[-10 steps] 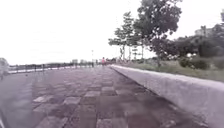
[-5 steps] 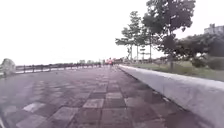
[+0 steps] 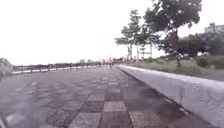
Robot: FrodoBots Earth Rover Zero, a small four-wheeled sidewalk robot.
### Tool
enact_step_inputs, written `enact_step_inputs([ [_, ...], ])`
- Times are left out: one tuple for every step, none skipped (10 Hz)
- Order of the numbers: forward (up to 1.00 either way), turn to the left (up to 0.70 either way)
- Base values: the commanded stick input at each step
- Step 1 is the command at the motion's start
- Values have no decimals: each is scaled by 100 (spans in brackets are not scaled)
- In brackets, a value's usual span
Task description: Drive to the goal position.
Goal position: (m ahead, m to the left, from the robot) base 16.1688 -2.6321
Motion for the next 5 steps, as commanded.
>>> enact_step_inputs([
  [100,0],
  [100,0],
  [100,0],
  [100,0],
  [100,0],
])
